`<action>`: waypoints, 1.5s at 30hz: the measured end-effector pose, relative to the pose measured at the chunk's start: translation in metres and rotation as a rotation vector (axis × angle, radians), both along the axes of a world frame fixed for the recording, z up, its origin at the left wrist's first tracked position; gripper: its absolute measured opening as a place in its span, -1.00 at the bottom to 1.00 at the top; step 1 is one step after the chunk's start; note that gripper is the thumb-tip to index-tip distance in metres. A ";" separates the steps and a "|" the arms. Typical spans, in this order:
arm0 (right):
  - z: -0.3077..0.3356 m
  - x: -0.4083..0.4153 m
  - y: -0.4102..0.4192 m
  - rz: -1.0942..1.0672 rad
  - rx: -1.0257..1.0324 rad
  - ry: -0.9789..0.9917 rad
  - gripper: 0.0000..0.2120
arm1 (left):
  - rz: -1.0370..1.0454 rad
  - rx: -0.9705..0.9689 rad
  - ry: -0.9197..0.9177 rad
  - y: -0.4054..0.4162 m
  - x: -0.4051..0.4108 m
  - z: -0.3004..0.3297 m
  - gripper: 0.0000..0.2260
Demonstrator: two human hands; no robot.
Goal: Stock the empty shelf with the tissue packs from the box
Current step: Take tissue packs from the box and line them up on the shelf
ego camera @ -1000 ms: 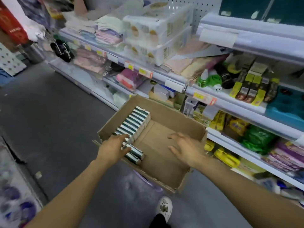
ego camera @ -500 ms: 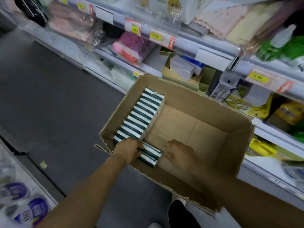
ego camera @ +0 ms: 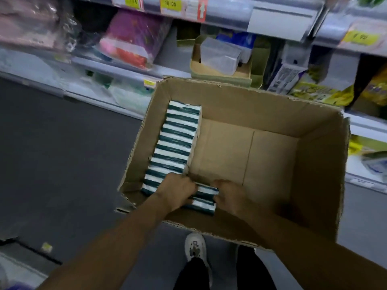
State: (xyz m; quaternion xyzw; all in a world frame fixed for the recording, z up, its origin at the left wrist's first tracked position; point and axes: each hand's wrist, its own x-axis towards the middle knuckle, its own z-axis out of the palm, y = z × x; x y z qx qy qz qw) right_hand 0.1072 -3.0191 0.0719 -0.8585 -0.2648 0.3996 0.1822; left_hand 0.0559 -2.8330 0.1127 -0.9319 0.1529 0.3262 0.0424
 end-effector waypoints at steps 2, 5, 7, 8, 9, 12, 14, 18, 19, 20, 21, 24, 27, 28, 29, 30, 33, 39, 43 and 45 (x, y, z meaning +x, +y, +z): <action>0.000 -0.001 0.002 -0.044 -0.027 -0.025 -0.72 | -0.050 -0.035 -0.002 0.003 -0.001 -0.002 -0.74; 0.005 0.003 -0.005 -0.121 -0.067 -0.077 -0.72 | -0.147 -0.022 -0.022 0.006 -0.003 -0.011 -0.77; 0.011 0.007 -0.015 -0.182 -0.081 -0.095 -0.70 | -0.196 0.013 -0.036 0.007 -0.003 -0.017 -0.80; 0.013 0.009 -0.022 -0.216 -0.077 -0.094 -0.69 | -0.209 0.040 -0.026 0.006 -0.002 -0.020 -0.79; 0.015 0.010 -0.029 -0.258 -0.063 -0.083 -0.69 | -0.213 0.063 -0.012 0.005 -0.002 -0.021 -0.80; 0.022 0.007 -0.047 -0.393 0.008 -0.049 -0.75 | -0.141 0.068 0.004 0.000 0.001 -0.021 -0.82; 0.032 0.005 -0.058 -0.461 0.045 -0.066 -0.79 | -0.029 0.016 -0.006 -0.003 0.001 -0.012 -0.82; 0.071 0.002 -0.078 -0.662 0.149 -0.055 -0.87 | 0.439 -0.329 -0.069 -0.006 -0.001 0.031 -0.83; 0.084 0.002 -0.082 -0.712 0.184 -0.049 -0.89 | 0.577 -0.423 -0.075 -0.005 -0.001 0.044 -0.85; 0.099 0.001 -0.086 -0.758 0.223 -0.051 -0.90 | 0.693 -0.503 -0.085 -0.004 -0.001 0.056 -0.88; 0.115 0.001 -0.091 -0.796 0.261 -0.049 -0.89 | 0.781 -0.571 -0.103 -0.002 0.000 0.069 -0.91; 0.165 0.002 -0.101 -0.883 0.348 -0.076 -0.86 | 0.908 -0.751 -0.187 0.003 0.006 0.110 -0.95; 0.217 0.008 -0.110 -0.921 0.408 -0.188 -0.85 | 0.949 -0.887 -0.280 0.001 0.018 0.161 -0.93; 0.234 0.010 -0.113 -0.928 0.438 -0.210 -0.84 | 0.952 -0.939 -0.302 -0.001 0.022 0.178 -0.93; 0.250 0.013 -0.116 -0.930 0.467 -0.228 -0.84 | 0.958 -0.990 -0.311 -0.003 0.026 0.195 -0.93; 0.265 0.015 -0.119 -0.931 0.492 -0.246 -0.85 | 0.958 -1.046 -0.320 -0.006 0.030 0.211 -0.90; 0.306 0.021 -0.130 -0.918 0.539 -0.276 -0.84 | 0.928 -1.109 -0.362 -0.012 0.042 0.256 -0.71; 0.382 0.045 -0.156 -0.920 0.623 -0.371 -0.87 | 0.892 -1.267 -0.386 -0.042 0.069 0.334 -0.81; 0.431 0.073 -0.179 -0.855 0.691 -0.487 -0.92 | 0.868 -1.347 -0.446 -0.060 0.089 0.373 -0.84; 0.457 0.090 -0.191 -0.807 0.725 -0.547 -0.91 | 0.834 -1.370 -0.466 -0.070 0.103 0.392 -0.85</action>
